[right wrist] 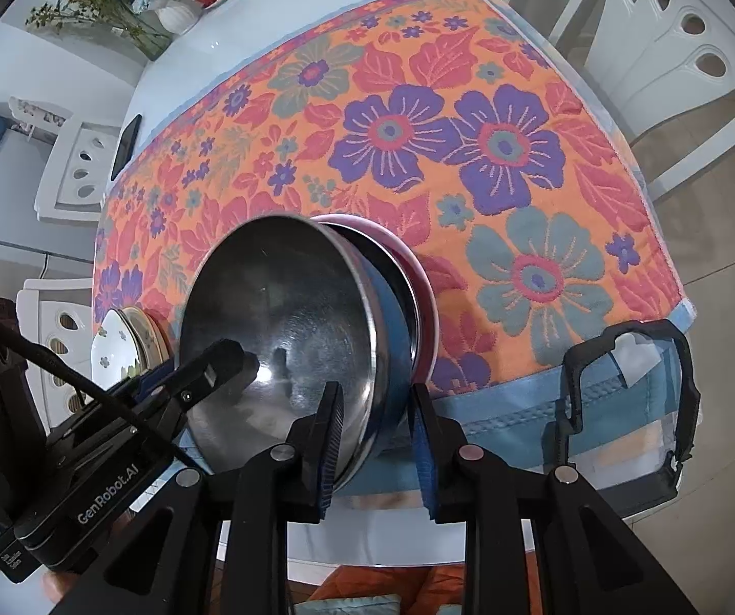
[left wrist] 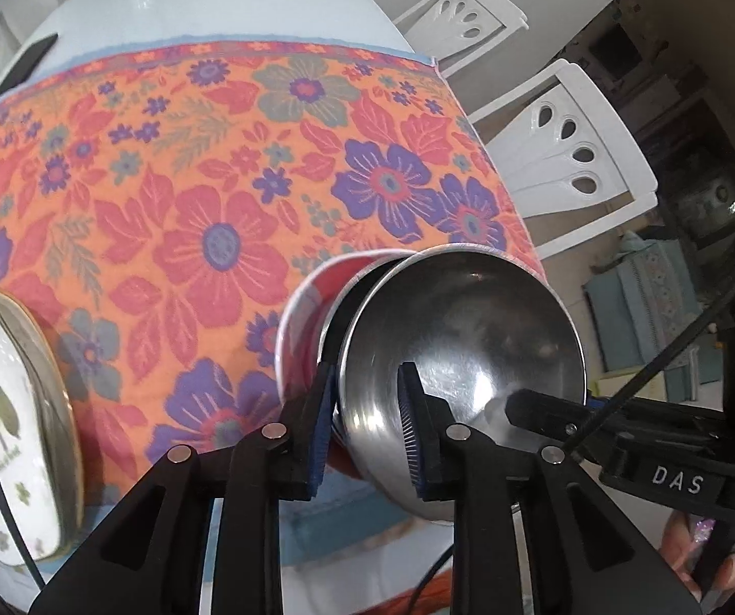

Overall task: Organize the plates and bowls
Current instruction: 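Lower the blue steel bowl into the red steel bowl with both grippers, then grip the rim of the nested bowl stack with both grippers and lift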

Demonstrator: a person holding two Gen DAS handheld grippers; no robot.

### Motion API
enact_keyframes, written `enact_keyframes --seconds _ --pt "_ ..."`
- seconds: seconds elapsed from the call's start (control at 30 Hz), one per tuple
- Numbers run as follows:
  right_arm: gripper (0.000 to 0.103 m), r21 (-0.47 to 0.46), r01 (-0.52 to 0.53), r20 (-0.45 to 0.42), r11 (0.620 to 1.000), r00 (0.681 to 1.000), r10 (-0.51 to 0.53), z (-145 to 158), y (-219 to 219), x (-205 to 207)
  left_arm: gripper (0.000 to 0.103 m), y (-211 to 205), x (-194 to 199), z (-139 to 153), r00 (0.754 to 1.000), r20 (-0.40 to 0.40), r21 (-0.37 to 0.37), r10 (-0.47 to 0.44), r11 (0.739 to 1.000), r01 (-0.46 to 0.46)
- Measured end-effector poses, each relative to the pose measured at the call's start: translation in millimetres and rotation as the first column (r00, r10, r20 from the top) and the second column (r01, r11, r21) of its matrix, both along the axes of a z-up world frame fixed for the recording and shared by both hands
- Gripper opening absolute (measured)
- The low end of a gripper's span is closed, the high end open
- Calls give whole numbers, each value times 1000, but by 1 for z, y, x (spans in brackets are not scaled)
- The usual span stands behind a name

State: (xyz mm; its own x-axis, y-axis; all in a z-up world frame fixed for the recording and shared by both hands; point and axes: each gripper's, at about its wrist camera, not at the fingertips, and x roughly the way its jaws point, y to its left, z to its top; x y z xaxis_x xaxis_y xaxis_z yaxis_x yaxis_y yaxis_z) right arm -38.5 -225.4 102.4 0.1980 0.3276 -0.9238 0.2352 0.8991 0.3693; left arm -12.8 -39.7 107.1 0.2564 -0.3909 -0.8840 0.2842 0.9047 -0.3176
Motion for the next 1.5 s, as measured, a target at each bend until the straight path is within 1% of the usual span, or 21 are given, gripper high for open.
enact_keyframes --seconds 0.03,0.13,0.27,0.37,0.4,0.47,0.5,0.6,0.77,0.87,0.9,0.97,1.0,1.03,1.07,1.1,1.27,1.4,1.5 --pt "25 -5 -3 2 1000 1000 3 1 1 0 28 1 1 2 1000 9 6 2 1000 -2" --pt "25 -16 -8 13 1000 1000 8 3 1 -1 29 8 1 7 999 31 8 10 1000 -10" --pt "25 0 -8 18 1000 1000 8 0 1 0 29 14 2 7 1000 18 -9 22 1000 -22" --pt "25 -17 -12 40 1000 999 13 -7 -2 2 29 16 2 5 1000 8 -13 26 1000 -26" --pt "25 5 -6 22 1000 1000 6 -12 -4 2 29 16 2 3 1000 5 -14 26 1000 -26" --pt "25 79 14 5 997 1000 -14 -16 -9 1 29 16 3 1 1000 -3 -13 25 1000 -26" --pt "25 82 14 8 997 1000 -15 -15 -11 0 29 16 3 1 1000 -3 -13 28 1000 -28" --pt "25 48 9 34 999 999 -11 -6 -14 0 29 20 4 3 999 -3 -19 40 999 -40" --pt "25 52 10 47 999 999 -12 4 -22 3 29 25 8 10 999 8 -27 50 998 -50" --pt "27 57 5 67 998 998 -8 11 -25 2 29 28 9 15 999 11 -33 52 998 -51" --pt "30 54 1 79 999 997 -5 14 -26 2 31 29 9 17 999 11 -36 52 998 -52" --pt "46 45 -6 106 999 994 1 18 -28 1 36 31 8 19 998 13 -44 56 997 -55" --pt "63 38 -7 123 999 992 2 19 -30 1 44 32 8 18 998 9 -47 65 997 -64" --pt "71 30 -6 136 1000 991 2 20 -30 1 59 34 8 17 997 4 -51 78 996 -77" --pt "71 23 -11 145 1000 989 7 20 -30 2 65 35 8 16 996 3 -61 88 994 -88" --pt "71 16 -24 144 1000 989 22 18 -30 4 67 36 8 14 995 4 -70 96 993 -96" --pt "71 10 -48 121 999 992 46 1 -29 13 67 34 9 -9 992 -60 -82 113 990 -118" --pt "71 -9 -89 108 996 990 90 -17 -25 20 67 33 7 -27 985 -106 -131 136 980 -149" --pt "70 4 -128 85 992 988 127 -33 -18 25 67 32 8 -38 979 -133 -159 157 971 -177"
